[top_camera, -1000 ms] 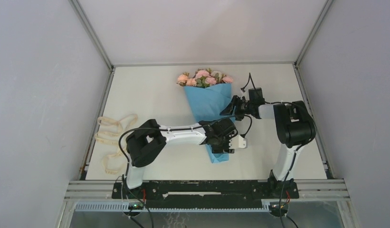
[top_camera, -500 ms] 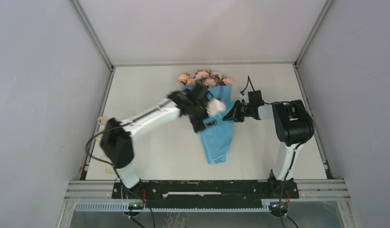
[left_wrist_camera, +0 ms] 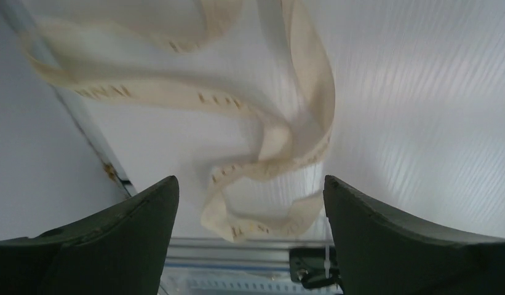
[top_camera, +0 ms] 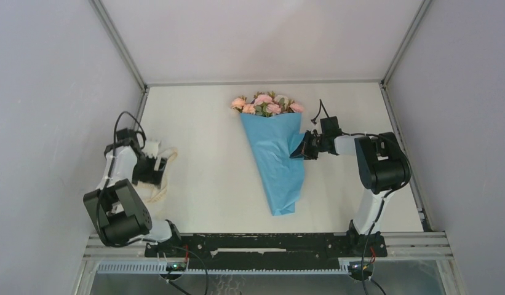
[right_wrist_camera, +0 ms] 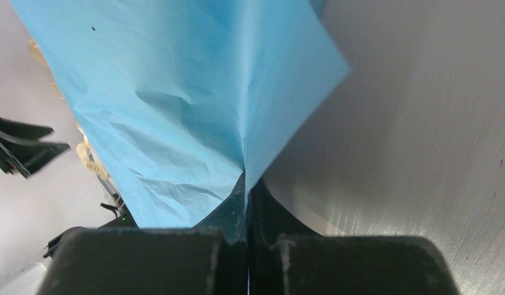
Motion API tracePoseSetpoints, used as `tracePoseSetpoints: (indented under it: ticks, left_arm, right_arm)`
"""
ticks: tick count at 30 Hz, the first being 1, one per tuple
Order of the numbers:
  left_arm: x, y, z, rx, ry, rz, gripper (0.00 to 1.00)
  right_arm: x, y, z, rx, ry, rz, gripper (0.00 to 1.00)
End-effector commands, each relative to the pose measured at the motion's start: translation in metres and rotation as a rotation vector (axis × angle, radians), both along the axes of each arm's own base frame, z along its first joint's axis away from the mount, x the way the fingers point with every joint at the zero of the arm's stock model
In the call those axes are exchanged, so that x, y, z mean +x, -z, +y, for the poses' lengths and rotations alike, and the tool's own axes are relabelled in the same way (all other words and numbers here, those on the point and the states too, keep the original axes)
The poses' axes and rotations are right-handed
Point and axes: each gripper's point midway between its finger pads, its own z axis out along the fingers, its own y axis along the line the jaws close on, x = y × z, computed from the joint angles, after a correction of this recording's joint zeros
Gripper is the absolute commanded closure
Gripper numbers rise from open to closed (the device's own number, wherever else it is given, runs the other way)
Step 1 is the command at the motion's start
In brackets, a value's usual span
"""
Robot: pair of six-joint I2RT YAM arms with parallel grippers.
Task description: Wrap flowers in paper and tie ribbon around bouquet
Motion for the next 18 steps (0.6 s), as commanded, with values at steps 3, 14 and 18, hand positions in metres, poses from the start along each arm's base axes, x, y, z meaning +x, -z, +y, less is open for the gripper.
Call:
tracePoseSetpoints:
  ticks: [3, 14, 18]
  left_arm:
    - [-0.087, 0.034, 0.011, 0.042, 0.059, 0.189, 0.05]
    - [-0.083, 0.069, 0.057, 0.146, -0.070, 0.275, 0.09]
    - [-0.082, 0.077, 0.067, 0.191, -0.084, 0.291, 0.11]
  right_arm:
    - [-0.004, -0.010, 0.001, -0.041, -0.017, -0.028, 1.00]
    - [-0.005, -0.019, 0.006, -0.041, -0.028, -0.050, 1.00]
    - [-0.004, -0.023, 0.004, -0.040, -0.031, -0.059, 1.00]
